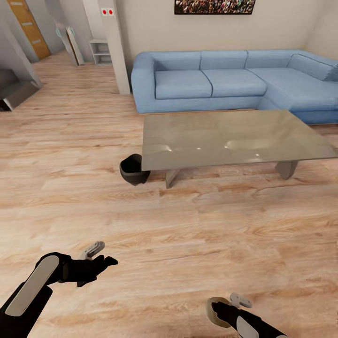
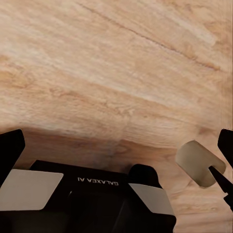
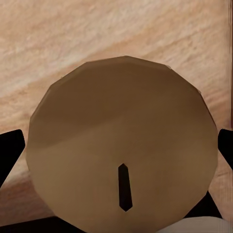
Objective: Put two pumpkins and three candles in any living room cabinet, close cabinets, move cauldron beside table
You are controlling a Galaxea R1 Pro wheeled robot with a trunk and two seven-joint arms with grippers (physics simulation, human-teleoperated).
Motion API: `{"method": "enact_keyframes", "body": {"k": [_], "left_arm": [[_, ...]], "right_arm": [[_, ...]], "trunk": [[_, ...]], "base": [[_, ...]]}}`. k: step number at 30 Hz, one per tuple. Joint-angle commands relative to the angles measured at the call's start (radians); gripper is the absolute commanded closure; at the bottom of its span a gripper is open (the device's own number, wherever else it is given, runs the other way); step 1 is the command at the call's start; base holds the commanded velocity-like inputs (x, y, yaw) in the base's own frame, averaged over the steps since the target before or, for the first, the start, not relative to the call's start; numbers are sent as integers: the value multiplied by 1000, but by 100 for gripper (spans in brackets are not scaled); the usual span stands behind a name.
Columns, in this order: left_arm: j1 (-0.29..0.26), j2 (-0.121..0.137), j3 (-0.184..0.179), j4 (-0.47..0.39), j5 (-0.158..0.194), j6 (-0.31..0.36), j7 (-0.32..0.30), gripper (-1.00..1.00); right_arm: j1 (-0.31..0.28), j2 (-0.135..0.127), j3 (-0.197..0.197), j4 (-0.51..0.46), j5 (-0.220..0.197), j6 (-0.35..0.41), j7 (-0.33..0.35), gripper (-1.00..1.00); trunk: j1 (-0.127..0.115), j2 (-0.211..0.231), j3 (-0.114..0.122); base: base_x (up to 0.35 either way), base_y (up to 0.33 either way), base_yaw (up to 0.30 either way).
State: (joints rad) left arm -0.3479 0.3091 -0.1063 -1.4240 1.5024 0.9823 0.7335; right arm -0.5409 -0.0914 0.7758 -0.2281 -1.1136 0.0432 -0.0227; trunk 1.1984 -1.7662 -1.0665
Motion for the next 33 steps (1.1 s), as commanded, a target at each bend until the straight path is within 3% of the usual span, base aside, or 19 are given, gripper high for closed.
{"method": "enact_keyframes", "body": {"k": [1,33], "left_arm": [[0,1,-1,-1,10,-1,10,-100],[0,2,8,-3,12,1,6,-100]], "right_arm": [[-1,-1,5,-2,-5,4,-2,100],[-1,-1,5,0,-5,3,-3,100]], "trunk": [[0,0,-1],[0,0,-12]], "base": [[0,0,-235],[0,0,-252]]}}
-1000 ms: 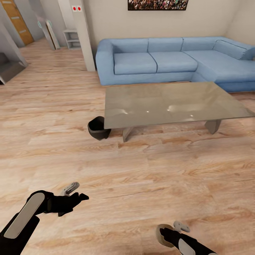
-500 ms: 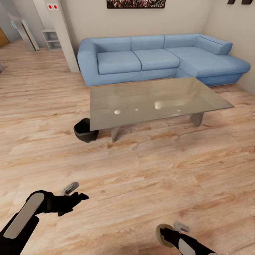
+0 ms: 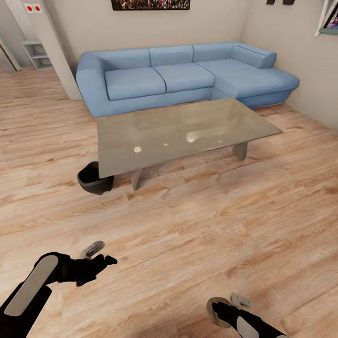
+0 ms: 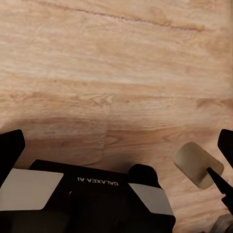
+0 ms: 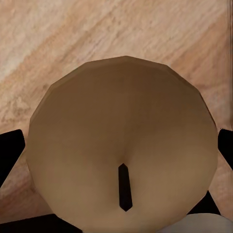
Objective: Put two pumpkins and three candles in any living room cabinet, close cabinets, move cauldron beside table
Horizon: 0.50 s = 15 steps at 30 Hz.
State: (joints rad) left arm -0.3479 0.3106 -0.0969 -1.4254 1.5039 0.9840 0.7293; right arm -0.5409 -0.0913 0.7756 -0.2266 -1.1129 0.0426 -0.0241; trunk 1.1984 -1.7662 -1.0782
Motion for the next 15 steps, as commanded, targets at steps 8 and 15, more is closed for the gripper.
{"method": "enact_keyframes", "body": {"k": [8,15], "left_arm": [[0,1,0,-1,10,-1,12,-100],[0,1,0,-1,10,-1,12,-100]], "right_arm": [[-1,-1,5,-2,-5,2,-2,100],[-1,1,5,-2,-5,2,-2,100]], "trunk": [[0,0,-1],[0,0,-1]], "base": [[0,0,-260],[0,0,-264]]}}
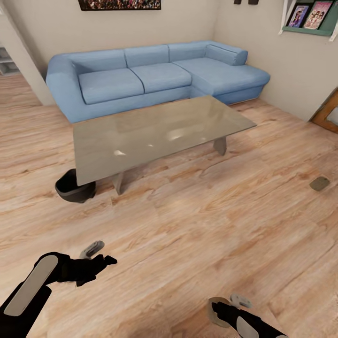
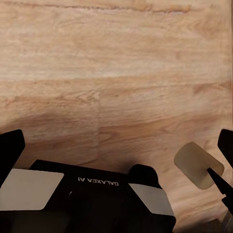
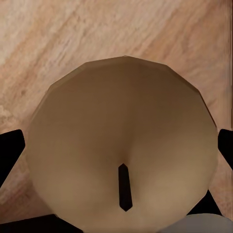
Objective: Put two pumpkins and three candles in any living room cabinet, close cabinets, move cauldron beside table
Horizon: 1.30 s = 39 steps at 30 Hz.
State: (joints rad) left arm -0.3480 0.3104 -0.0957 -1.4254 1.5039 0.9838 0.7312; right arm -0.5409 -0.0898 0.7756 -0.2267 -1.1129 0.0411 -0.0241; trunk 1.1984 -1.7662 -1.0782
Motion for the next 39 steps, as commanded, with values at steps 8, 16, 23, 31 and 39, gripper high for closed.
{"method": "enact_keyframes", "body": {"k": [8,16,23,31,39], "left_arm": [[0,1,-2,-1,10,-1,10,-100],[0,1,-7,-1,10,-1,11,-100],[0,1,-7,-1,9,-1,11,-100],[0,1,-9,-1,9,-1,11,-100],[0,1,-12,-1,10,-1,11,-100]], "right_arm": [[-1,-1,5,-2,-5,3,-2,100],[-1,-1,5,-2,-5,3,-3,100],[-1,0,5,-2,-5,3,-4,100],[-1,-1,5,-2,-5,3,-4,100],[-1,-1,5,-2,-5,3,-4,100]], "trunk": [[0,0,-1],[0,0,-1],[0,0,-1],[0,0,-1],[0,0,-1]], "base": [[0,0,-264],[0,0,-264],[0,0,-264],[7,0,-264],[110,0,-264]]}}
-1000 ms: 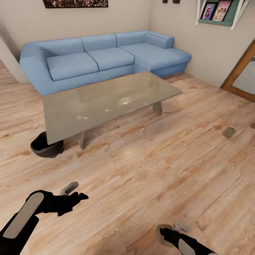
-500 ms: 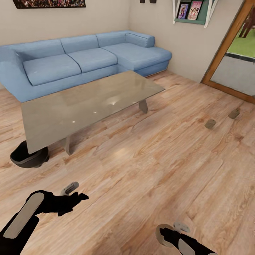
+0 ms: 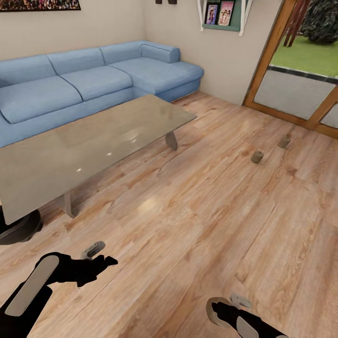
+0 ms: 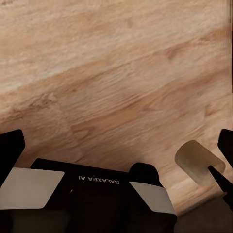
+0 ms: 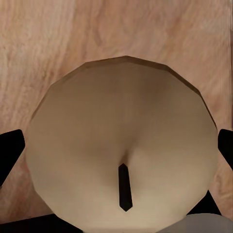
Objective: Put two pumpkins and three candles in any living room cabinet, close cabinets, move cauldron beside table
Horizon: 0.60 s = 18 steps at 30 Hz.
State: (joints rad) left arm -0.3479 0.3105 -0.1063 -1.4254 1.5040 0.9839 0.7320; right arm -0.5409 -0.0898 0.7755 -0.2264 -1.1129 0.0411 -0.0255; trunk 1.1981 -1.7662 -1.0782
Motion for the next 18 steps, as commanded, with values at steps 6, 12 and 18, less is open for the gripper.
{"method": "enact_keyframes", "body": {"k": [6,12,18], "left_arm": [[0,1,-1,-1,10,-1,10,-100],[0,1,-2,-1,9,-1,11,-100],[0,1,-3,-1,9,-1,12,-100]], "right_arm": [[-1,0,5,-2,-5,3,-2,100],[-1,0,5,-2,-5,3,-2,100],[-1,1,5,-4,-5,3,-1,100]], "trunk": [[0,0,-1],[0,0,-1],[0,0,-1]], "base": [[219,-42,-264],[245,-103,-264],[307,-78,-264]]}}
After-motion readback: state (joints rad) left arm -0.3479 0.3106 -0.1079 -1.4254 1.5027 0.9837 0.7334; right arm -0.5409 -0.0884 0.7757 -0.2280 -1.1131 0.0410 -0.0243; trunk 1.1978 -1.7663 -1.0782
